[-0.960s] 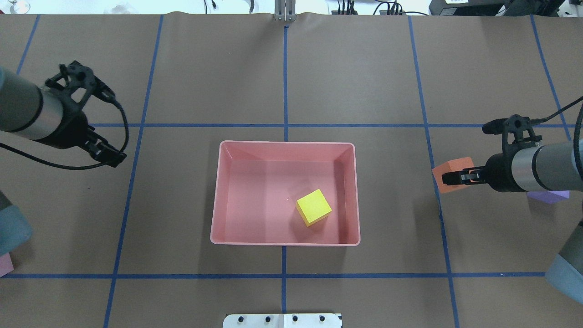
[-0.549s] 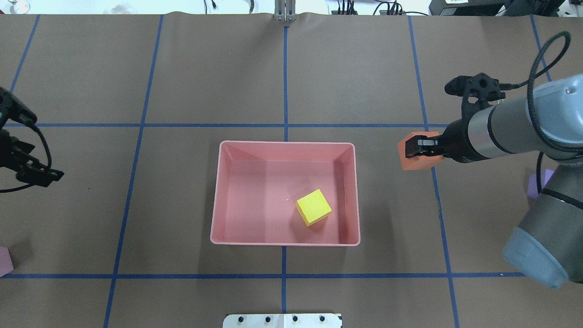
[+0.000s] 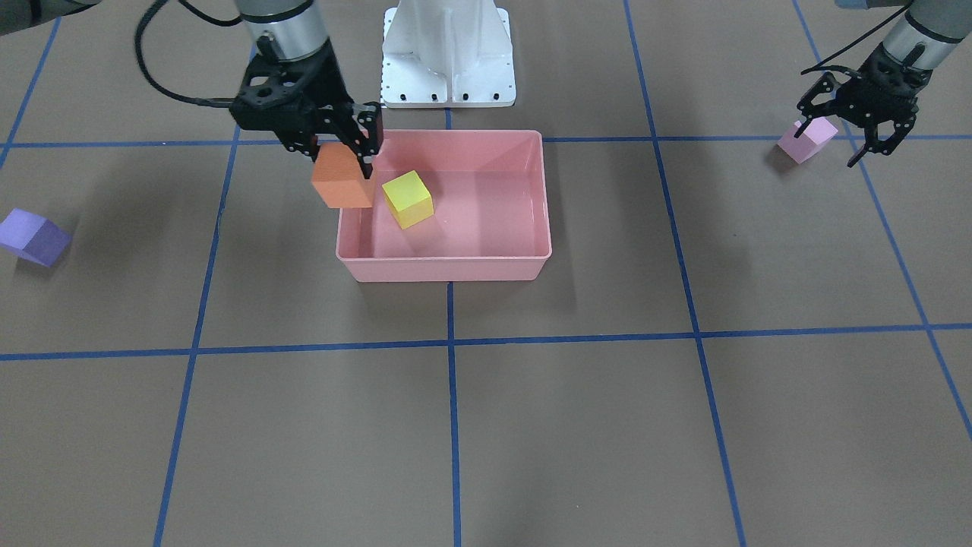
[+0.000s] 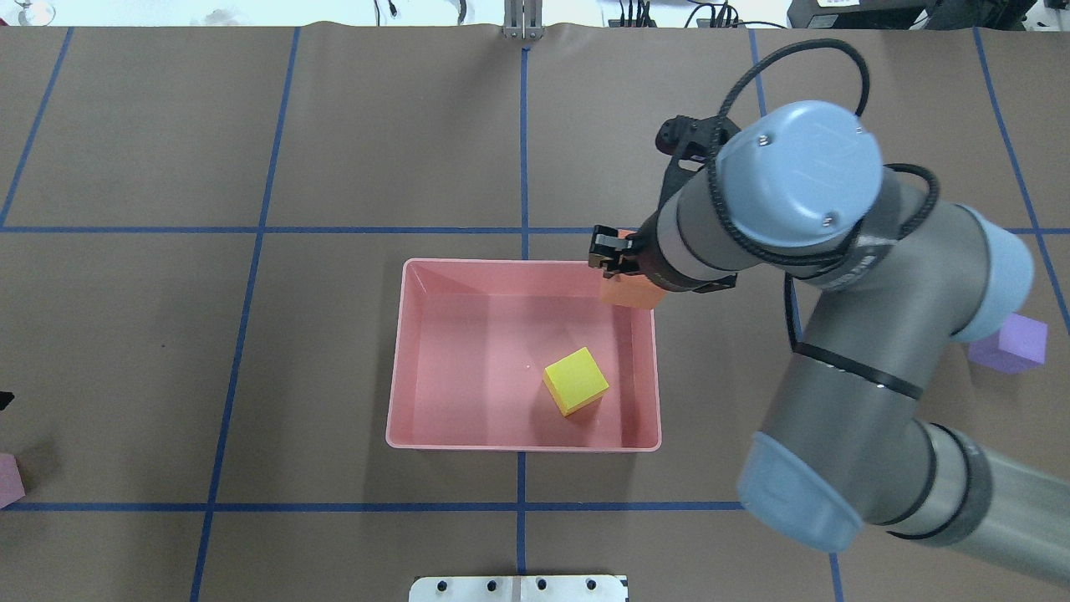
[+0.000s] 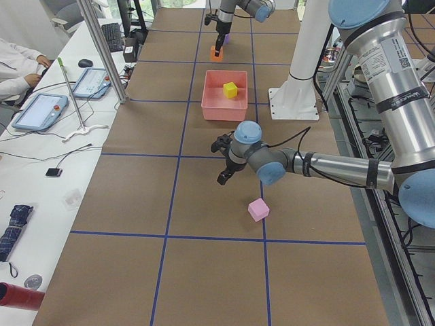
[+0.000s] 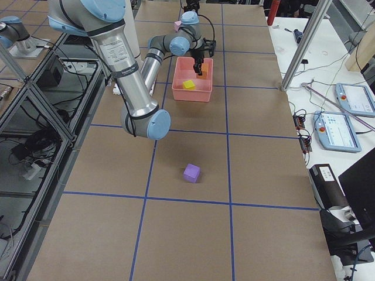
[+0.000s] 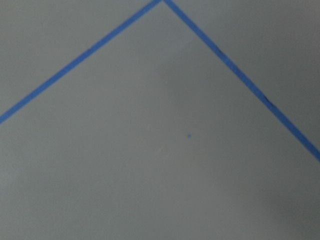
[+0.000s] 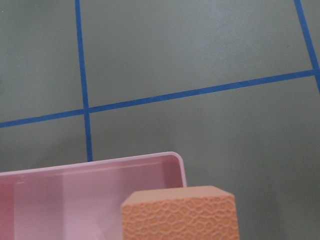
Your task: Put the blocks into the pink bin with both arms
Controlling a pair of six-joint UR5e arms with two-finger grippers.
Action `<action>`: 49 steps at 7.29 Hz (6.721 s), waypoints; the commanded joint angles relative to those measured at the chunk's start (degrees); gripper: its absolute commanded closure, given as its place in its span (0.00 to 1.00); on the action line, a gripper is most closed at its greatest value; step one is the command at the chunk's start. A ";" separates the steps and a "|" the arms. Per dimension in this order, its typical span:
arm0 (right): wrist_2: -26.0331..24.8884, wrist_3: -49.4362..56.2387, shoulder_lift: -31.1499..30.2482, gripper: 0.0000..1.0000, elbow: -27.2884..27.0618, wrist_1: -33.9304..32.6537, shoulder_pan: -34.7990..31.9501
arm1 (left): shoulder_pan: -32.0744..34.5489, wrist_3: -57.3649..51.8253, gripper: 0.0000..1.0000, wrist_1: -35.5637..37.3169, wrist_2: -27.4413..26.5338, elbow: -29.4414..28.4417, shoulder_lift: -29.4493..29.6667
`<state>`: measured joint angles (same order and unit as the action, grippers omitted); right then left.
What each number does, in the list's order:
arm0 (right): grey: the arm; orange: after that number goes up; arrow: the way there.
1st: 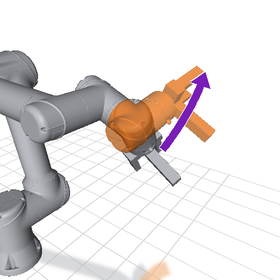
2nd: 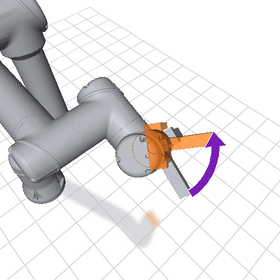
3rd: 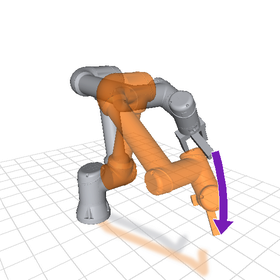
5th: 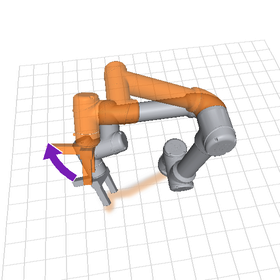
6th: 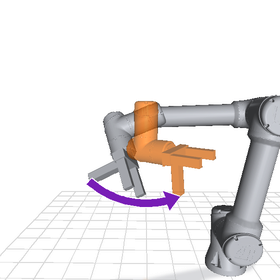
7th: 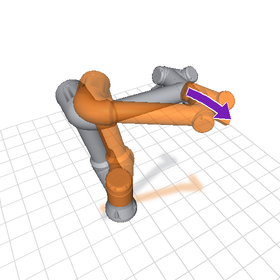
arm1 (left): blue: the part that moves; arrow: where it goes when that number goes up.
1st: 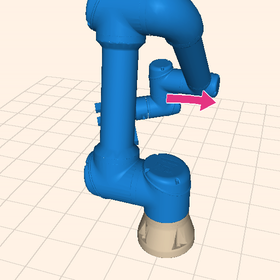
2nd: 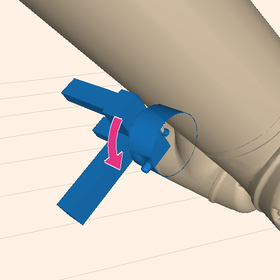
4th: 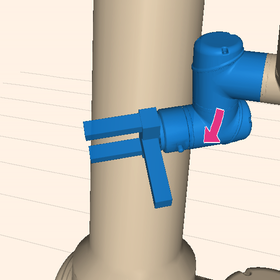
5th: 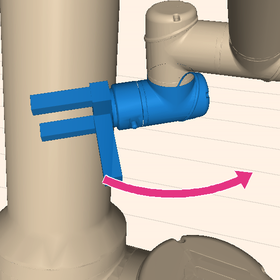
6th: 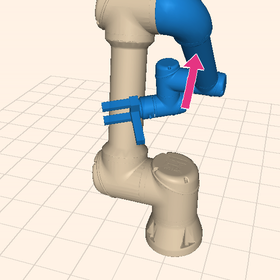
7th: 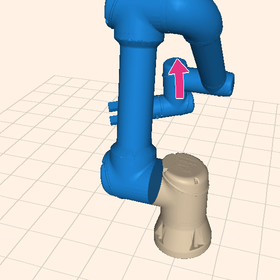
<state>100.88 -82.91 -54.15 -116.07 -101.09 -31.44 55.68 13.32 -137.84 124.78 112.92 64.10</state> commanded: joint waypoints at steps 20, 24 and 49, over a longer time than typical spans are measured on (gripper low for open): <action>13.03 48.18 -9.84 0.01 -1.27 -2.01 -24.02 | -10.32 54.59 0.00 -11.49 -1.91 -7.89 -9.00; 12.41 49.85 -9.92 0.01 -0.92 -1.66 -24.11 | -12.97 60.15 0.00 -11.40 -1.99 -9.74 -6.62; 24.98 61.25 -48.56 0.01 10.67 39.94 -38.08 | -25.36 59.98 0.00 54.78 -14.38 -15.19 78.28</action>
<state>125.77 -17.23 -97.34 -106.94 -69.33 -69.41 30.98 73.54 -83.10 111.81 98.10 140.94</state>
